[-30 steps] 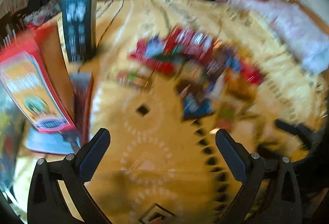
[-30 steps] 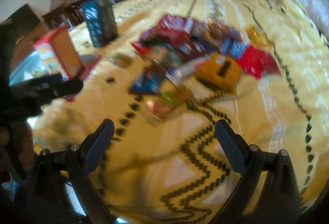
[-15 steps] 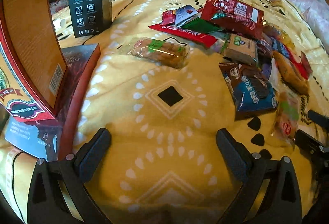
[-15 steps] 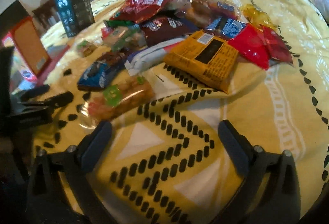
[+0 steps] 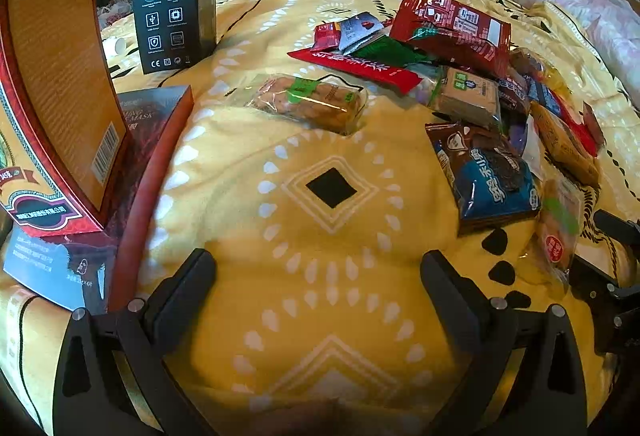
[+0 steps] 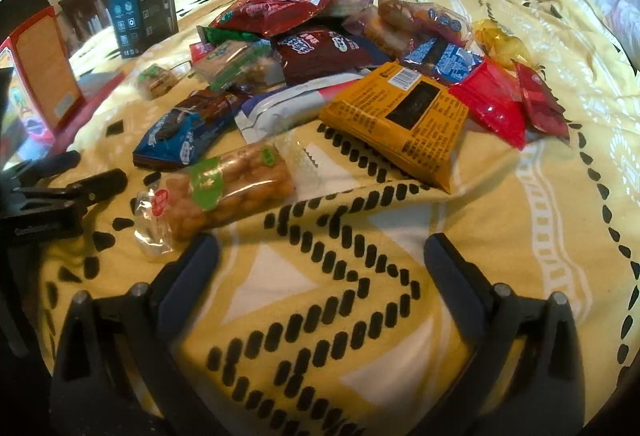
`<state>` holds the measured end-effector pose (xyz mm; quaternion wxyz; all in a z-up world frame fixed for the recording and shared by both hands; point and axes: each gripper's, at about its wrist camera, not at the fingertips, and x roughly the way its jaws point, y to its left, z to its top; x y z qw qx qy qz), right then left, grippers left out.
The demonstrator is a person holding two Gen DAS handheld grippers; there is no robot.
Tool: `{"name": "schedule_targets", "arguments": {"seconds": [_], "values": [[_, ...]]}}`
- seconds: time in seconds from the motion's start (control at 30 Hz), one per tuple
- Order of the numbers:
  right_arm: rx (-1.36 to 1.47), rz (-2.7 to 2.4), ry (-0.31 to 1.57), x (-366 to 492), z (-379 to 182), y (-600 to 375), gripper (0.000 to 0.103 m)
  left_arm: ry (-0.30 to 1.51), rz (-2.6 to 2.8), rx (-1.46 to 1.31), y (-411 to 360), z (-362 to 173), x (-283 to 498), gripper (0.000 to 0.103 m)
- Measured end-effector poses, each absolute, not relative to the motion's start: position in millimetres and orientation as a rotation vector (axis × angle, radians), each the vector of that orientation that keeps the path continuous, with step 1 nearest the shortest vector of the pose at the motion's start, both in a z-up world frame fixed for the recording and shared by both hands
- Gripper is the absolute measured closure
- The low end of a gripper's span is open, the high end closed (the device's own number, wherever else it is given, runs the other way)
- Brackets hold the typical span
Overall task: Organize snacks
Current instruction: 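Move both open tools back over the remaining snack pile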
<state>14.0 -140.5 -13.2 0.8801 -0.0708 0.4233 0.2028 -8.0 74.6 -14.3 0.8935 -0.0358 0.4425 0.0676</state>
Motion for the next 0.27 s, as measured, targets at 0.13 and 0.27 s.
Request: {"name": "schedule_targets", "arguments": {"seconds": [0.13, 0.27], "values": [[-0.147, 0.423, 0.882, 14.9, -13.7, -140.3, 0.000, 0.920, 0.139, -0.073, 75.1, -14.6, -6.2, 0.000], [-0.146, 0.423, 0.882, 14.7, -13.6, -140.2, 0.000, 0.916, 0.139, -0.069, 74.4, -14.6, -5.7, 0.000]]}}
